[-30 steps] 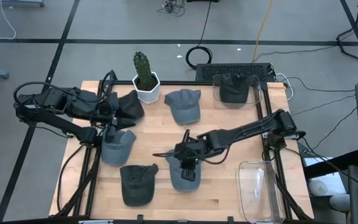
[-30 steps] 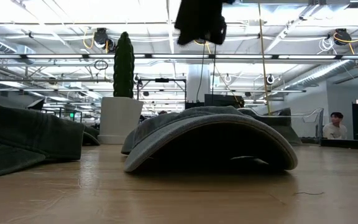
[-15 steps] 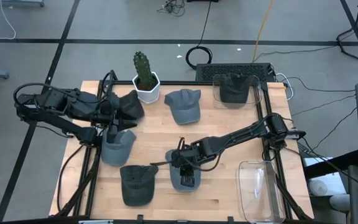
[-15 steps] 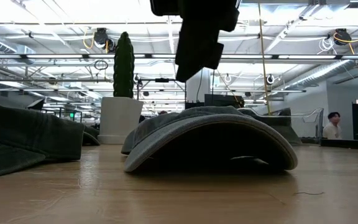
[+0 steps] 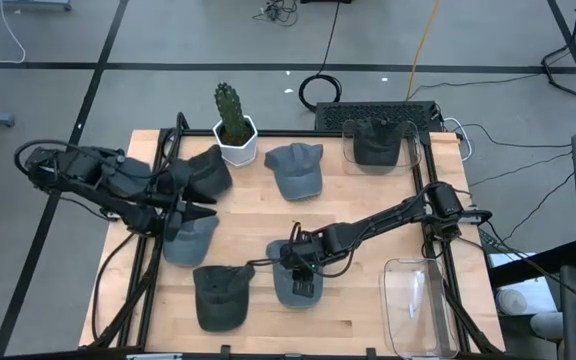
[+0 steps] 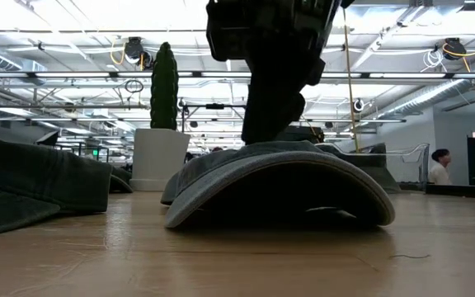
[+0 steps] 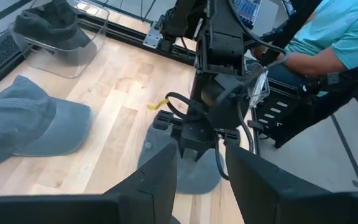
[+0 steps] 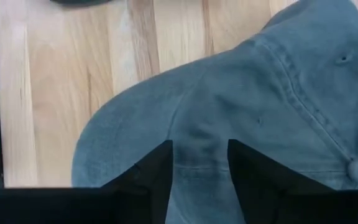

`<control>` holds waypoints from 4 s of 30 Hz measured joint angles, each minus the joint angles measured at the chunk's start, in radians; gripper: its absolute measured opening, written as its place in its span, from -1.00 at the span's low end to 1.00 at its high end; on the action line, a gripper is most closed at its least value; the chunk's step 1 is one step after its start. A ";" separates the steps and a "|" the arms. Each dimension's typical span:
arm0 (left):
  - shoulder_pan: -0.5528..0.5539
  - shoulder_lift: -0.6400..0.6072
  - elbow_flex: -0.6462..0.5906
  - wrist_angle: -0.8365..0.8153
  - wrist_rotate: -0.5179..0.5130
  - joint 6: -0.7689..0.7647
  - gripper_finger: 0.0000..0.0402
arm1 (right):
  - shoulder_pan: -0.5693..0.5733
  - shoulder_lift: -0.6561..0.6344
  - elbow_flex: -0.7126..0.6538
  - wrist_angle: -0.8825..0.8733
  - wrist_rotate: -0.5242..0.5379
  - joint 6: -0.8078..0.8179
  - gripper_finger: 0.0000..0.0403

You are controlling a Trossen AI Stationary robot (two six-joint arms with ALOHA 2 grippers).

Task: Pick & Place hat
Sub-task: Put the bottom right gray cap into the bottom transparent bin

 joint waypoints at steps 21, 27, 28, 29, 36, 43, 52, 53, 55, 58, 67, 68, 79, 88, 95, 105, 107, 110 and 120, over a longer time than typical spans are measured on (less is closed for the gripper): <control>-0.053 0.038 0.000 -0.011 -0.217 -0.100 -0.27 | -0.005 -0.003 -0.101 0.087 -0.109 -0.033 -0.56; -0.053 0.081 0.000 -0.004 -0.217 -0.111 -0.27 | -0.005 -0.005 -0.101 0.074 -0.190 -0.044 -0.96; -0.053 0.089 0.000 -0.004 -0.217 -0.112 -0.27 | -0.005 -0.012 -0.102 0.054 -0.190 -0.041 -0.96; -0.053 0.097 0.000 -0.004 -0.217 -0.114 -0.27 | -0.005 -0.023 -0.102 0.029 -0.190 -0.041 -0.96; -0.053 0.144 0.000 -0.003 -0.217 -0.130 -0.27 | 0.000 -0.216 -0.105 -0.167 -0.151 -0.081 -0.99; -0.053 0.175 0.000 0.030 -0.235 -0.107 -0.27 | 0.057 -0.437 -0.103 -0.287 -0.152 0.042 -1.00; -0.040 0.204 0.000 0.154 -0.244 -0.032 -0.27 | 0.259 -0.653 -0.102 -0.448 -0.108 0.338 -1.00; -0.038 0.205 0.000 0.162 -0.244 -0.032 -0.27 | 0.290 -0.668 -0.102 -0.471 -0.098 0.374 -1.00; -0.036 0.208 0.000 0.179 -0.244 -0.031 -0.27 | 0.358 -0.690 -0.102 -0.512 -0.075 0.444 -1.00; -0.036 0.209 0.000 0.195 -0.244 -0.028 -0.27 | 0.460 -0.708 -0.102 -0.542 -0.052 0.539 -1.00; -0.036 0.209 0.000 0.230 -0.245 -0.030 -0.27 | 0.671 -0.692 -0.102 -0.616 0.003 0.685 -1.00; -0.036 0.209 0.000 0.233 -0.245 -0.031 -0.27 | 0.686 -0.691 -0.104 -0.619 0.023 0.692 -1.00; -0.039 0.208 0.000 0.241 -0.260 -0.059 -0.27 | 0.729 -0.696 -0.364 -0.421 -0.070 0.807 -1.00; -0.052 0.208 0.000 0.242 -0.260 -0.085 -0.27 | 0.729 -0.698 -0.516 -0.269 -0.020 0.838 -1.00; -0.052 0.208 0.000 0.242 -0.260 -0.089 -0.27 | 0.729 -0.701 -0.629 -0.141 -0.058 0.939 -0.89; -0.052 0.208 0.000 0.242 -0.259 -0.083 -0.27 | 0.729 -0.737 -0.669 -0.067 -0.132 1.017 -0.58; -0.052 0.208 0.000 0.242 -0.259 -0.079 -0.27 | 0.729 -0.763 -0.669 -0.070 -0.134 1.038 -0.51; -0.052 0.208 0.000 0.242 -0.259 -0.079 -0.27 | 0.729 -0.816 -0.669 -0.076 -0.134 1.072 -0.43; -0.052 0.208 0.000 0.242 -0.259 -0.077 -0.27 | 0.688 -0.912 -0.657 -0.096 0.103 1.101 -0.63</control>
